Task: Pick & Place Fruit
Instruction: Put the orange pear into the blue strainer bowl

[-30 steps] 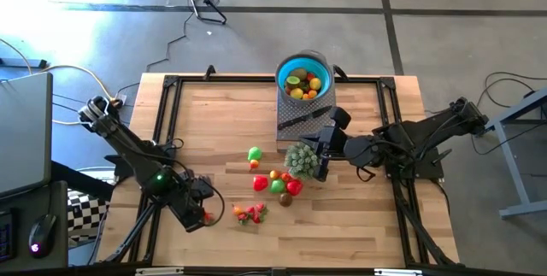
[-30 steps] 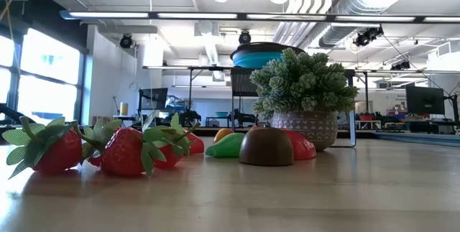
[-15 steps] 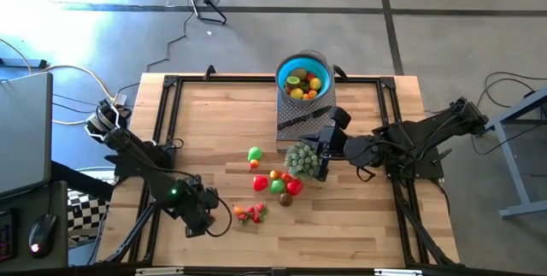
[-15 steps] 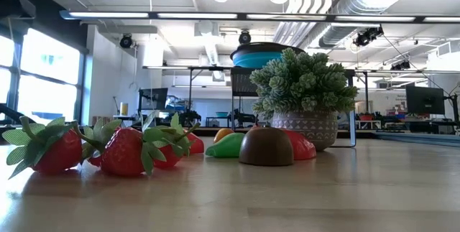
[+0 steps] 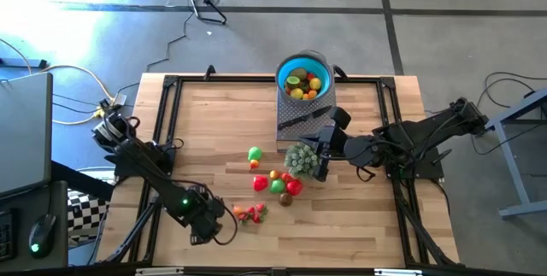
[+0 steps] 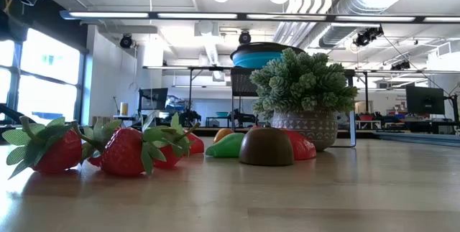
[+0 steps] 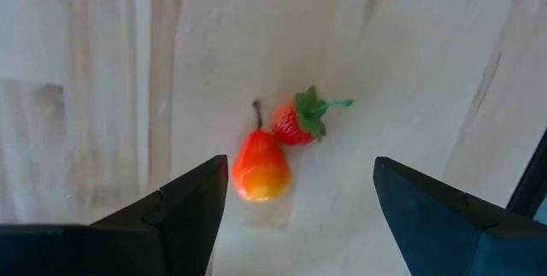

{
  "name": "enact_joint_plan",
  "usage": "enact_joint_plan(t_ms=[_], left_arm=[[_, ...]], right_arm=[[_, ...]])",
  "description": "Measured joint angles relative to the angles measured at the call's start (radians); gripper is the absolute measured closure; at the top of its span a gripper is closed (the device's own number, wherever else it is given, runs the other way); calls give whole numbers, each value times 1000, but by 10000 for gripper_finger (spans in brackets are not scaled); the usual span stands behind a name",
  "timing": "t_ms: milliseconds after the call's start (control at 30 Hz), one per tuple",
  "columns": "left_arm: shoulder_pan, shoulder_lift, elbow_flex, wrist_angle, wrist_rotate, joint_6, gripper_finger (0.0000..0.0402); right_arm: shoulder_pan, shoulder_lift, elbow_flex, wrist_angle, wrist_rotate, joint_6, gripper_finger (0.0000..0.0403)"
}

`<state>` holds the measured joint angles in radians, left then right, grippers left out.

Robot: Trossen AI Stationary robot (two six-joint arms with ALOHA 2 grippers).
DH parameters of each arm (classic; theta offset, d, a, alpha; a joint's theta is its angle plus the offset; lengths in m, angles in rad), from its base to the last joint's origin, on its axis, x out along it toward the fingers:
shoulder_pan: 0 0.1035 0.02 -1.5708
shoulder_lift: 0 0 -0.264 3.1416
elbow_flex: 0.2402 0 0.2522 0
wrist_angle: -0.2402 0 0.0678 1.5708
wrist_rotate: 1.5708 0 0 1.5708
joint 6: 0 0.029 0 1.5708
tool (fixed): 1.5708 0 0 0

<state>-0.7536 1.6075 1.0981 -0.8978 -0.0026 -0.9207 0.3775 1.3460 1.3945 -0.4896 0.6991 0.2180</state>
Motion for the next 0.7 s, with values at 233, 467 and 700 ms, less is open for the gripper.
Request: enact_joint_plan(t_ms=[233, 467, 700], left_arm=[[0, 12, 0, 16, 1, 0, 114], [0, 12, -20, 2, 2, 23, 114], [-1, 12, -108, 36, 74, 26, 114]], right_arm=[[0, 0, 0, -8, 0, 24, 398], [0, 0, 0, -8, 0, 24, 398], [0, 0, 0, -8, 0, 24, 398]])
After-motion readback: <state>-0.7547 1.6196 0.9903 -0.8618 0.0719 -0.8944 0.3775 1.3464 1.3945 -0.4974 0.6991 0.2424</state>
